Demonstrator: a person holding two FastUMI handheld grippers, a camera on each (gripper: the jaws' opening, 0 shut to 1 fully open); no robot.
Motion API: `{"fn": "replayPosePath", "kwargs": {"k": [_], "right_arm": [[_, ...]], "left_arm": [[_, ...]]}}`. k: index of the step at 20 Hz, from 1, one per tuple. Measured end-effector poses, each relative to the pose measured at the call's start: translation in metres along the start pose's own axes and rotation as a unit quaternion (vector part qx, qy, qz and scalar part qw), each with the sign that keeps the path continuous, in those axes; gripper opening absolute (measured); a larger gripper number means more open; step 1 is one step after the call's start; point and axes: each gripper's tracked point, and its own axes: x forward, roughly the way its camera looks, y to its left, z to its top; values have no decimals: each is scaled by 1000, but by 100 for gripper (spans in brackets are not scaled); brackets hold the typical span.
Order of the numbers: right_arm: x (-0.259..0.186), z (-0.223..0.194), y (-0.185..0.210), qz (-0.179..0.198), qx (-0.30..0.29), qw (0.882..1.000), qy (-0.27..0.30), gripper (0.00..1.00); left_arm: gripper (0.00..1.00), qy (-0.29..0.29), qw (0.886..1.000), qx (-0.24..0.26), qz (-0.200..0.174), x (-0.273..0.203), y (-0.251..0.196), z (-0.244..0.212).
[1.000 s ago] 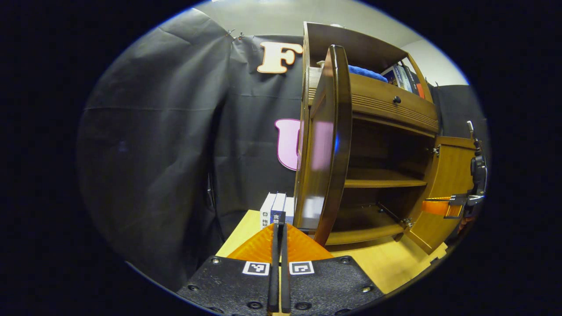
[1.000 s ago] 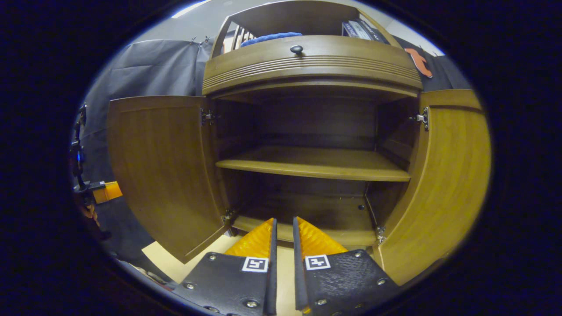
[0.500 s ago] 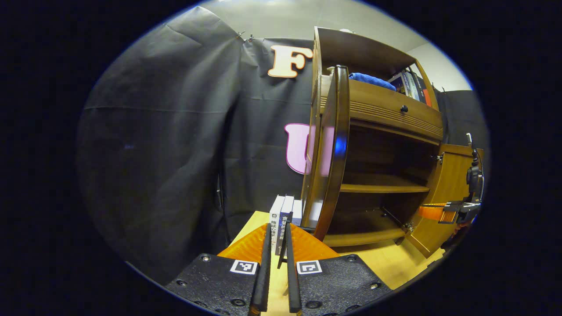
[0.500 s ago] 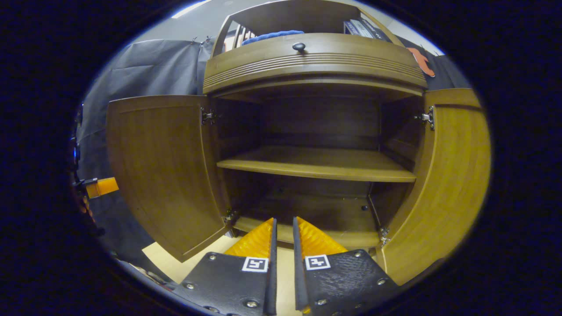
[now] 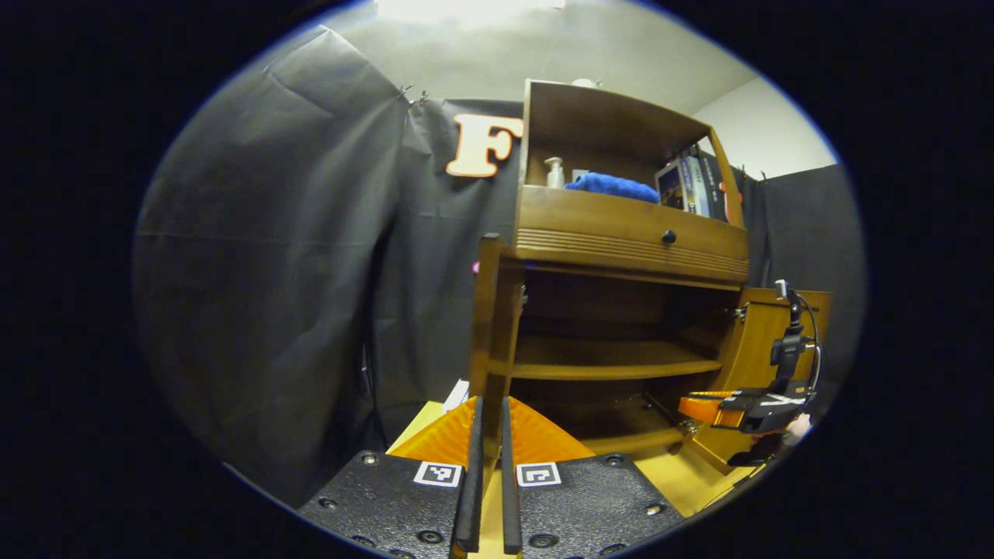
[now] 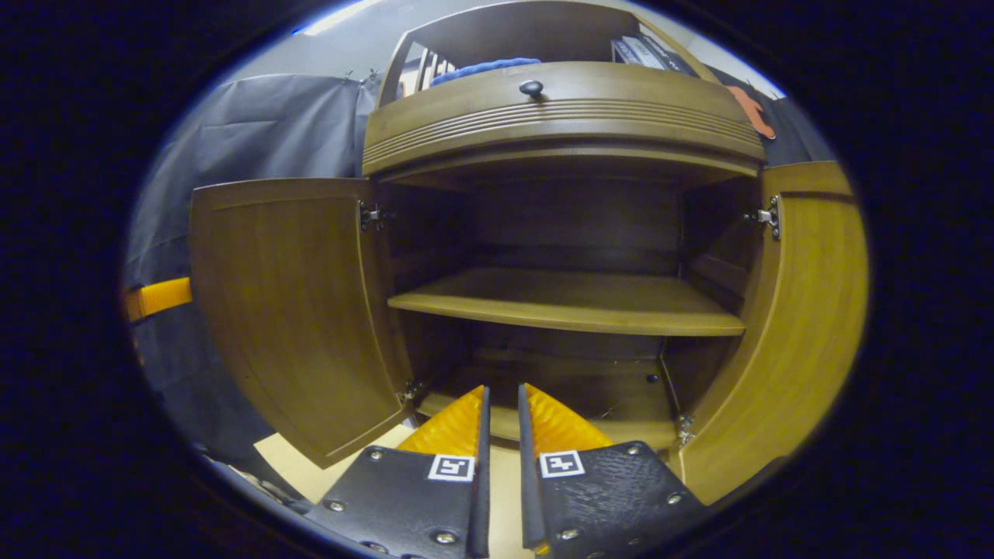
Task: Open the right door of the double-door shoe cabinet with the right hand, and open the left door with the left hand.
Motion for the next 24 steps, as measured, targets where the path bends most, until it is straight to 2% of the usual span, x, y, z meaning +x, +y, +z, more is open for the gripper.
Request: {"fn": "replayPosePath", "kwargs": {"k": [2, 3, 11, 15, 19, 20, 23, 24], "right_arm": [[-10, 14, -6, -13, -3, 1000, -17, 16], [-16, 23, -10, -20, -5, 999, -27, 16], [-70, 98, -34, -80, 1, 990, -120, 16], [-91, 116, -42, -108, -8, 984, -143, 16], [-103, 122, -44, -129, -22, 980, -151, 16], [-108, 121, -43, -136, -24, 978, -154, 16], [-120, 121, -43, -147, -20, 975, -164, 19], [-120, 122, -45, -151, -19, 974, -168, 19]], "left_arm": [[4, -8, 1000, 5, -24, 7, -20, 7], [12, -7, 999, 5, -36, 12, -31, 9], [12, -17, 991, -1, -129, 60, -109, 11], [12, -22, 989, -2, -149, 77, -133, 12], [12, -19, 989, 1, -147, 89, -141, 12], [21, -19, 988, 0, -151, 89, -146, 12], [29, -25, 988, 4, -154, 91, -152, 14], [37, -28, 987, 6, -158, 89, -155, 16]]}}
